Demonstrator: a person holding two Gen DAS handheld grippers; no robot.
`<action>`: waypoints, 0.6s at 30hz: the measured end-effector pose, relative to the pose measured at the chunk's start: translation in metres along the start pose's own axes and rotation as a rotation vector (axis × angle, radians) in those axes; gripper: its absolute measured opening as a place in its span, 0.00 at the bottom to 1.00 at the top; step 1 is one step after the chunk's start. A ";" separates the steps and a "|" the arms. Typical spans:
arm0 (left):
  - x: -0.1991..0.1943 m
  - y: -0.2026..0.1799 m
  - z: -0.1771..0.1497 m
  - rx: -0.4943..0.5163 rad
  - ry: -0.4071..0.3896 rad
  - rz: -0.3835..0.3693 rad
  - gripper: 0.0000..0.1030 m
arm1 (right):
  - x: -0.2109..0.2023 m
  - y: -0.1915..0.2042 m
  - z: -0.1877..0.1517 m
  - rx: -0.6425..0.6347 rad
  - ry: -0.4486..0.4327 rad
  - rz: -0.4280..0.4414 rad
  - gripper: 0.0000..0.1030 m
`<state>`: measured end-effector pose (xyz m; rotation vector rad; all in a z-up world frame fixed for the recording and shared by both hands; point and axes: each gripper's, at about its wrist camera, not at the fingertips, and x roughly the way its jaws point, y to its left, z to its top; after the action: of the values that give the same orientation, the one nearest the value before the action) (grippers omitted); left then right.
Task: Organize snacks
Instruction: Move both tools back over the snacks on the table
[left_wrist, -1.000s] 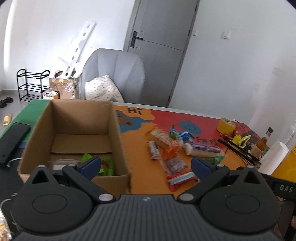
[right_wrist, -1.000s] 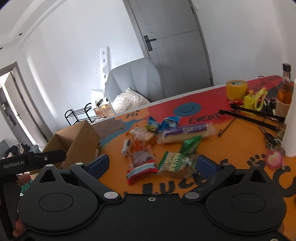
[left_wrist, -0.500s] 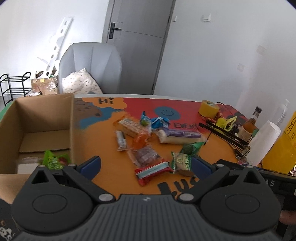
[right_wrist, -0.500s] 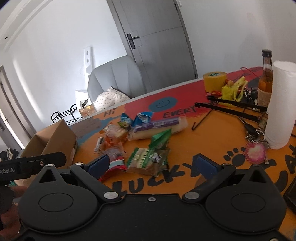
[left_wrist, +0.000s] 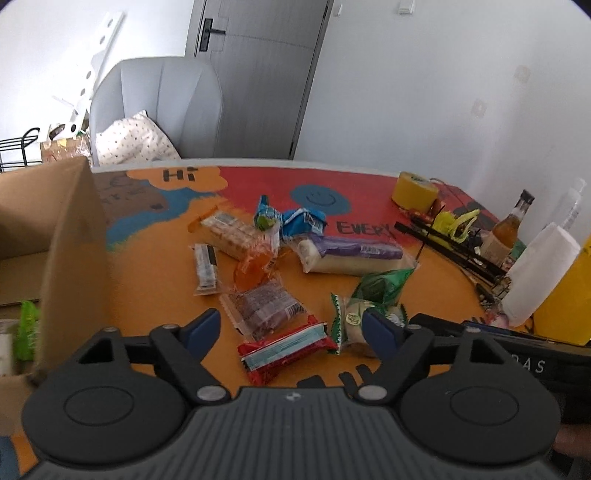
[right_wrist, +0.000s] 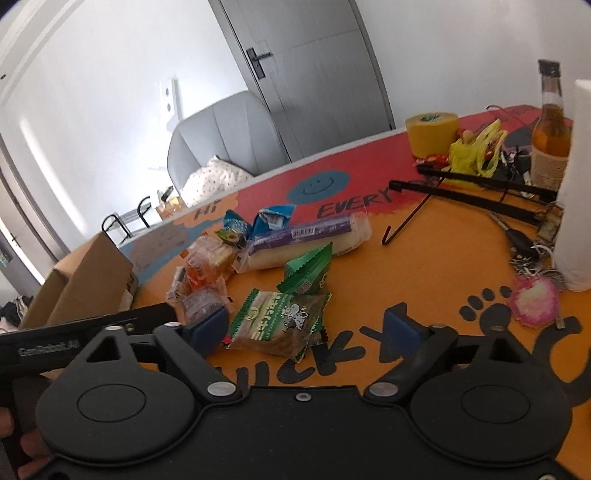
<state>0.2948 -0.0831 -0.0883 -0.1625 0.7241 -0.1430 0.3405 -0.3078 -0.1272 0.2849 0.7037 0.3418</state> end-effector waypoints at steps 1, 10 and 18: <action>0.005 0.000 0.000 0.000 0.008 0.000 0.74 | 0.003 -0.001 0.001 0.002 0.005 0.005 0.86; 0.035 0.001 -0.001 -0.012 0.068 -0.029 0.61 | 0.016 -0.008 0.004 0.002 0.033 -0.008 0.82; 0.040 -0.004 -0.012 0.008 0.110 -0.026 0.61 | 0.024 -0.007 0.005 -0.002 0.045 -0.016 0.81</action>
<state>0.3165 -0.0952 -0.1222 -0.1568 0.8307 -0.1804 0.3630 -0.3050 -0.1399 0.2705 0.7494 0.3348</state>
